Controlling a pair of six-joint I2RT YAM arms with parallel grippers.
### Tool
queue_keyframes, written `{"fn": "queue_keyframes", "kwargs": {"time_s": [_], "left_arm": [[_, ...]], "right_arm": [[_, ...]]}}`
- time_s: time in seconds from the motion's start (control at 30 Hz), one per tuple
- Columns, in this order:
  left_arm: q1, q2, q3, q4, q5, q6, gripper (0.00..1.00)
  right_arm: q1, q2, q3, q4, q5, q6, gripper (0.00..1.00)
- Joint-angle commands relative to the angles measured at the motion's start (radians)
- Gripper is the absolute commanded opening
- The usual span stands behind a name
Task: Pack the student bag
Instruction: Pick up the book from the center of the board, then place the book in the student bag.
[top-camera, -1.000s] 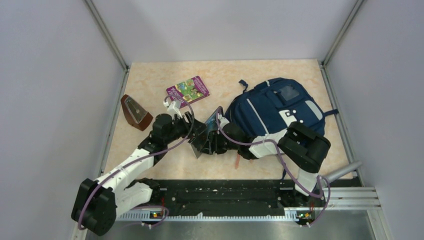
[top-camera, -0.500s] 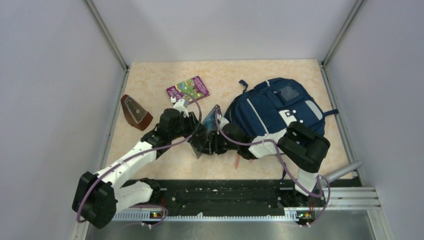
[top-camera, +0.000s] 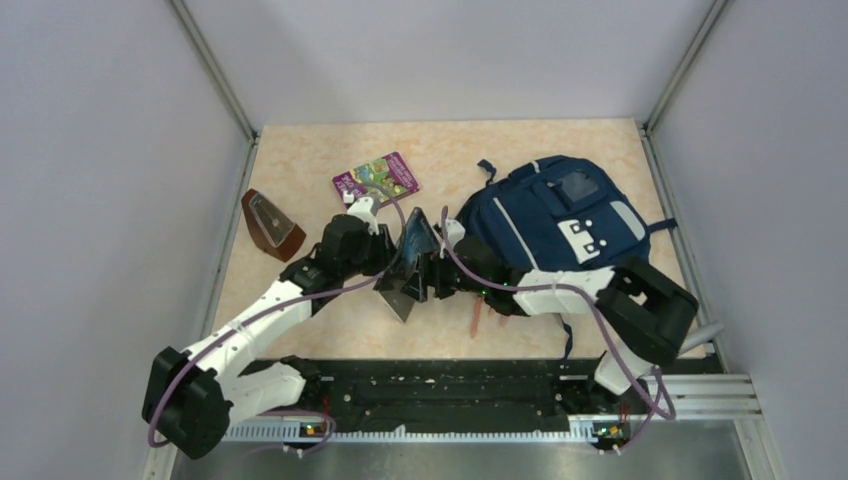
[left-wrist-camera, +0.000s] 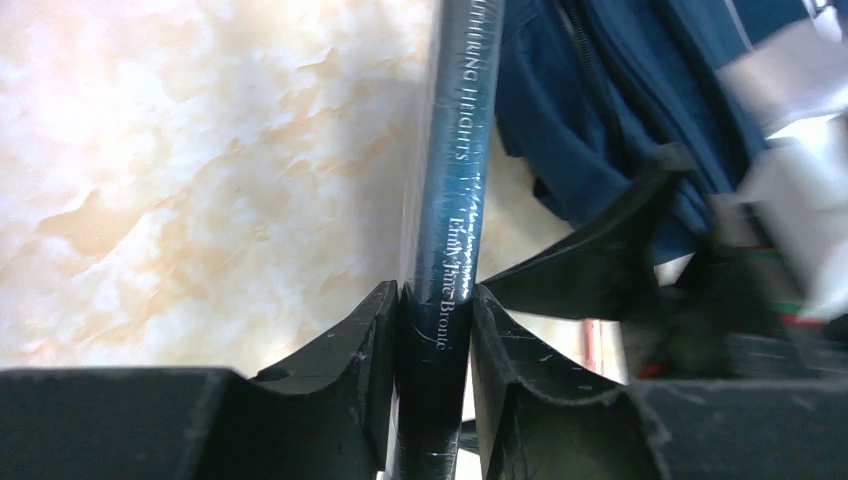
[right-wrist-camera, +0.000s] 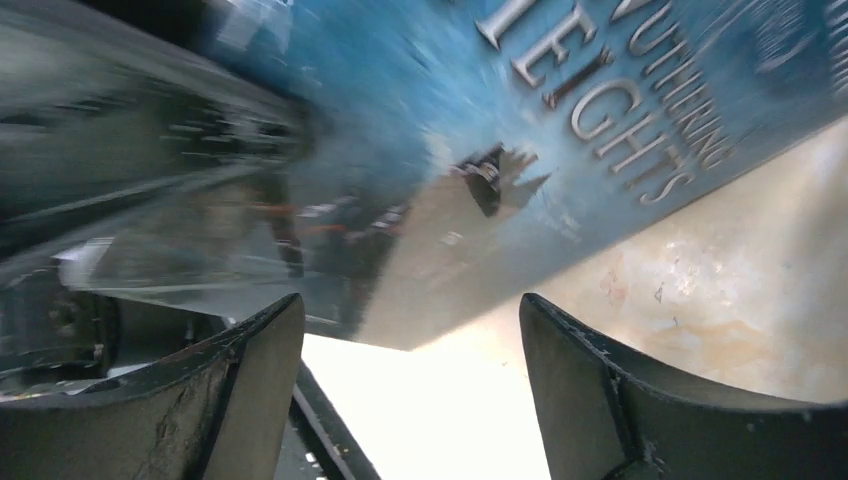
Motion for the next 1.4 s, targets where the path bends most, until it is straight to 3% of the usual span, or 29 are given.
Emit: {"fn": "queue_keyframes", "kwargs": {"time_s": [0.0, 0.33, 0.53, 0.73, 1.2, 1.27, 1.37], "left_arm": [[-0.004, -0.108, -0.001, -0.051, -0.129, 0.000, 0.00], [-0.002, -0.267, -0.002, -0.052, -0.167, -0.026, 0.00], [-0.002, -0.291, 0.019, -0.066, -0.110, -0.044, 0.00], [-0.002, -0.286, 0.017, -0.080, -0.105, -0.049, 0.00], [-0.002, -0.301, 0.021, -0.105, -0.084, -0.049, 0.00], [-0.002, -0.302, 0.028, -0.105, -0.084, -0.048, 0.00], [-0.001, -0.298, 0.046, -0.105, -0.019, -0.037, 0.00]], "right_arm": [[0.005, -0.205, 0.018, -0.092, 0.044, -0.119, 0.79], [-0.079, -0.485, -0.010, -0.391, 0.349, -0.296, 0.84], [-0.148, -0.496, 0.024, -0.577, 0.569, -0.453, 0.87], [-0.160, -0.454, 0.040, -0.617, 0.690, -0.533, 0.85], [-0.165, -0.306, 0.087, -0.627, 0.833, -0.552, 0.53], [-0.165, -0.288, 0.099, -0.634, 0.859, -0.560, 0.41], [-0.165, -0.282, 0.124, -0.654, 0.883, -0.568, 0.14]]}}
